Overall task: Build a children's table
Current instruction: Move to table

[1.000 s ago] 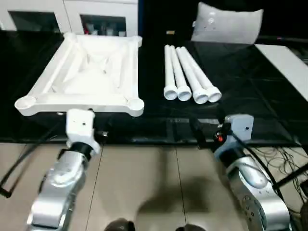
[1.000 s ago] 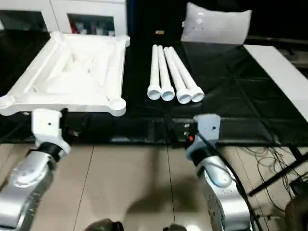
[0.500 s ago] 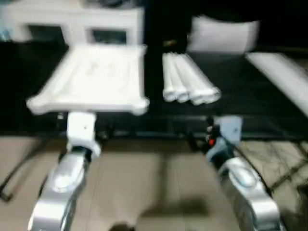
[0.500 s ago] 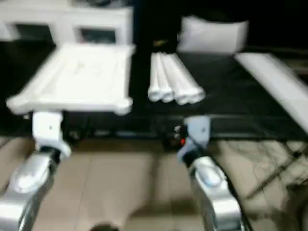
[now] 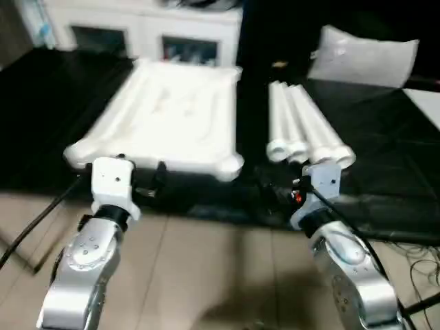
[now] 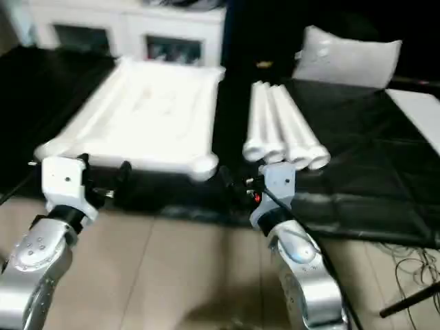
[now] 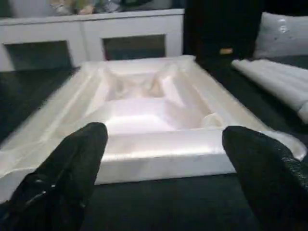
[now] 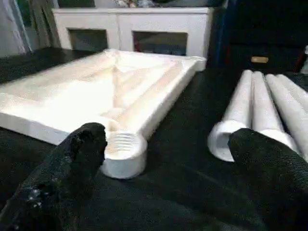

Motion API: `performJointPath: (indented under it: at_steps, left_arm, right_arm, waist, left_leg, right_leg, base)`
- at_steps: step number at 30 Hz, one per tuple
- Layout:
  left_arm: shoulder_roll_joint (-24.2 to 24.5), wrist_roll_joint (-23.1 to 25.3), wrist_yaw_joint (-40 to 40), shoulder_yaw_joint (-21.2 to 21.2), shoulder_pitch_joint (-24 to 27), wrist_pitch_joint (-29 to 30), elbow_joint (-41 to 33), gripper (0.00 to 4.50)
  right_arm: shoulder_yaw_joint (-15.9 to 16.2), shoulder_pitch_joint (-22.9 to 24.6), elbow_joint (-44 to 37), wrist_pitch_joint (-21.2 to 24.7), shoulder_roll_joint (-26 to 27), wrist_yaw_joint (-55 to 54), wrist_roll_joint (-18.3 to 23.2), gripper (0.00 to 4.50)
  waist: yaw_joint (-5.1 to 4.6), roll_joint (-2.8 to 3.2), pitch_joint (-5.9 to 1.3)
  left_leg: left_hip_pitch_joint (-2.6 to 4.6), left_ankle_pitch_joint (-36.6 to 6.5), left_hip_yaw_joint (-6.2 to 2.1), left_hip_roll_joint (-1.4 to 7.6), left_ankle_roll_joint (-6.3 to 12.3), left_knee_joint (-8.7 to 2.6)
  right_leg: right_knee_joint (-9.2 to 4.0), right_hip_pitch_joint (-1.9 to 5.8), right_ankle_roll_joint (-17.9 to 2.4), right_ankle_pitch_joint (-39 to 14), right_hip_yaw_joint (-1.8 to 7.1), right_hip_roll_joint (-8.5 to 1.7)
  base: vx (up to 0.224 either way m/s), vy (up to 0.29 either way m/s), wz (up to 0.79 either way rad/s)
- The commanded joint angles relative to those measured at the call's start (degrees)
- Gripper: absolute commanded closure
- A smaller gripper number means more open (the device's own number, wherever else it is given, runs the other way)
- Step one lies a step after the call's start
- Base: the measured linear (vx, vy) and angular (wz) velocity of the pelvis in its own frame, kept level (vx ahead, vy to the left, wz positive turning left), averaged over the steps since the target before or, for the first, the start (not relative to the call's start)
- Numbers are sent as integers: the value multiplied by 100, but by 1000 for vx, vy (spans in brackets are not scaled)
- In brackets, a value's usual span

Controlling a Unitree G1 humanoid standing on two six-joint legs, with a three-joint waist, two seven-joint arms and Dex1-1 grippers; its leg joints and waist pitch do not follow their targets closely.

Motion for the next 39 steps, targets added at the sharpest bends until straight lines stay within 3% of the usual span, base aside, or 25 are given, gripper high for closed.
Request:
performJointPath:
  at_steps: [1, 4, 6, 7, 8, 9, 10, 11, 13, 14, 15, 16, 17, 18, 20, 22, 23, 24, 25, 26, 27, 29, 30, 32, 39]
  left_arm:
    - [82, -27, -69, 37, -6, 41, -4, 10]
    - [124, 15, -266, -86, -77, -8, 119, 10]
    - [174, 86, -392, -216, -143, -54, 205, 10]
    - [176, 91, -400, -223, -147, -54, 210, 10]
    - [184, 121, -449, -275, -177, -77, 251, 10]
    - [184, 121, -449, -275, -177, -77, 251, 10]
    - [159, 110, -487, -319, -191, -75, 262, 10]
    - [136, 135, -540, -425, -196, -78, 284, 10]
    - [112, 122, -567, -460, -187, -78, 290, 10]
    - [105, 140, -589, -484, -180, -70, 294, 10]
    - [106, 157, -598, -495, -178, -63, 296, 10]
    - [108, 161, -624, -513, -172, -78, 300, 10]
    - [116, 172, -634, -526, -166, -80, 299, 10]
    - [125, 185, -636, -535, -162, -75, 297, 10]
    - [132, 172, -669, -541, -161, -90, 301, 10]
    - [150, 173, -710, -551, -160, -153, 305, 10]
    - [229, 191, -827, -581, -187, -117, 316, 10]
    - [281, 189, -907, -589, -208, -123, 330, 10]
    - [397, 169, -1080, -575, -274, -159, 375, 10]
    - [549, 90, -1317, -525, -376, -158, 478, 10]
    - [625, 40, -1433, -496, -431, -134, 537, 10]
    - [797, -65, -1691, -451, -523, -197, 638, 10]
    - [959, -220, -1976, -383, -621, -189, 723, 25]
    - [1181, -359, -2381, -382, -701, -227, 803, 36]
    - [2109, -696, -4177, -703, -792, -369, 910, 83]
  right_arm:
    - [-21, -45, -49, -16, 34, 35, -50, 0]
    - [-89, -144, -6, -4, 17, 37, -74, 0]
    - [-103, -176, -10, 76, -35, 84, -59, 0]
    - [-99, -176, -11, 90, -44, 90, -58, 0]
    - [-78, -177, -24, 189, -93, 109, -50, 0]
    - [-78, -177, -24, 189, -93, 109, -50, 0]
    - [-95, -167, -32, 245, -101, 86, -22, 0]
    - [-142, -152, -80, 257, -104, 80, -3, 0]
    - [-178, -142, -109, 261, -100, 95, 11, 0]
    - [-183, -136, -134, 279, -126, 129, 6, 0]
    - [-177, -134, -144, 290, -145, 147, -1, 0]
    - [-176, -123, -167, 303, -183, 158, -34, 0]
    - [-186, -110, -168, 307, -216, 155, -62, 0]
    - [-194, -102, -164, 309, -235, 157, -72, 0]
    - [-193, -94, -164, 296, -267, 182, -68, 0]
    - [-193, -101, -166, 308, -303, 200, -78, 0]
    - [-190, -141, -164, 309, -408, 316, -64, 0]
    - [-187, -167, -160, 287, -477, 407, -54, 0]
    - [-155, -223, -160, 319, -660, 698, 30, 0]
    - [-116, -287, -143, 354, -859, 994, 84, 0]
    - [-99, -317, -128, 373, -944, 1109, 95, 0]
    - [-64, -366, -108, 339, -1100, 1329, 90, 0]
    - [-65, -430, -64, 352, -1209, 1527, 160, 0]
    - [-23, -523, 32, 342, -1316, 1732, 196, 0]
    - [326, -865, 294, 348, -1685, 2469, 257, 0]
  waist:
    - [217, -103, -251]
    - [323, 92, -197]
    - [280, 290, -165]
    - [159, 625, -148]
    - [-83, 614, -299]
    - [-52, 590, -321]
    - [-46, 668, -278]
    - [-31, 553, -248]
    - [-104, 396, -237]
    - [-46, 47, -203]
    - [35, 71, -316]
    - [118, -57, -432]
    - [160, -25, -462]
    - [98, -22, -395]
    - [108, 115, -228]
    - [124, 377, -142]
    - [-82, 647, -94]
    - [-179, 677, -173]
    - [-208, 614, -369]
    - [-191, 593, -395]
    - [-167, 549, -404]
    - [-25, 198, -442]
    - [39, 178, -438]
    - [55, 254, -375]
    - [-35, 418, -82]
  left_leg:
    - [-549, 171, -202, 48, 191, 269]
    - [-788, 738, -390, 293, -233, 260]
    - [-812, 1139, -377, 500, -271, -377]
    - [-488, 488, -580, 824, -204, -955]
    - [128, -184, -1119, 1322, 82, -1105]
    - [169, -210, -1166, 1310, 370, -1064]
    - [219, -26, -622, 1378, 150, -1072]
    - [118, 122, -339, 1281, -412, -1204]
    - [251, 124, -9, 1166, -407, -1365]
    - [-220, -380, -12, 715, 5, -1243]
    - [-347, -598, 143, 365, 169, -1033]
    - [-590, -304, 72, 94, 375, -24]
    - [-1020, 503, -169, 212, 113, 285]
    - [-1173, 930, -220, 223, -202, 393]
    - [-1061, 1679, -178, 333, -329, 142]
    - [-919, 1652, -148, 595, 109, -532]
    - [-775, 106, -503, 1070, 101, -1061]
    - [-548, -225, -789, 1297, 317, -1144]
    - [-145, 627, -1015, 1425, 1226, -966]
    - [-133, 2937, -1005, 1369, 2129, -694]
    - [-179, 4290, -961, 1321, 2308, -545]
    - [-990, 4475, -313, 436, 1220, -316]
    - [-1075, 3724, -248, 374, 876, -397]
    - [-956, 1697, -217, 485, -60, -657]
    - [-719, -1085, -231, 817, -554, -1047]
  right_leg:
    - [-1038, 891, -864, -4635, 1068, -1058]
    - [-979, 946, -2087, -2181, 955, -963]
    - [-908, 829, -1739, -2226, 349, -516]
    - [-528, 501, -972, -2080, -88, -28]
    - [339, -42, -295, -1451, -199, 4]
    - [438, -110, -60, -1205, -207, -41]
    - [511, -358, 156, -786, -257, -117]
    - [521, -278, 213, -372, -413, -125]
    - [217, -261, -123, 230, -432, -268]
    - [-278, 300, -207, 297, -222, -461]
    - [-451, 693, -201, -229, 126, -616]
    - [-878, 1091, -1050, -1802, 792, -1331]
    - [-754, 1304, -1300, -1581, 687, -1307]
    - [-718, 1193, -1392, -707, 504, -1166]
    - [-957, 812, -1574, -872, 0, -983]
    - [-1105, 764, -1197, -2033, -249, -715]
    - [-598, 688, -604, -1815, -431, -172]
    - [-100, 497, -456, -1421, -409, -53]
    - [142, 166, -244, -727, -249, -181]
    - [180, -59, 117, -61, -62, -311]
    - [102, -139, 287, 422, 74, -421]
    - [-114, 438, 338, 3287, 363, -644]
    - [-140, 548, 418, 4018, 354, -634]
    - [-225, 588, 362, 4011, 162, -510]
    - [-622, 435, -901, -1688, 251, -555]
  base:
    - [214, -61, 12]
    - [183, -24, 13]
    - [153, 45, 6]
    - [155, 103, 3]
    - [189, 106, 10]
    - [189, 106, 10]
    - [194, 69, 4]
    - [156, 61, -37]
    - [160, 33, -55]
    - [163, -74, -59]
    - [163, -74, -59]
    - [190, -96, -25]
    - [224, -84, -12]
    - [224, -84, -12]
    - [172, -50, -10]
    - [164, 4, -4]
    - [168, 81, -9]
    - [168, 81, -9]
    - [171, 56, -5]
    - [137, 21, 8]
    - [137, 21, 8]
    - [27, 18, 2]
    - [0, 0, 0]
    - [12, -30, -1]
    - [-56, 1, -1]
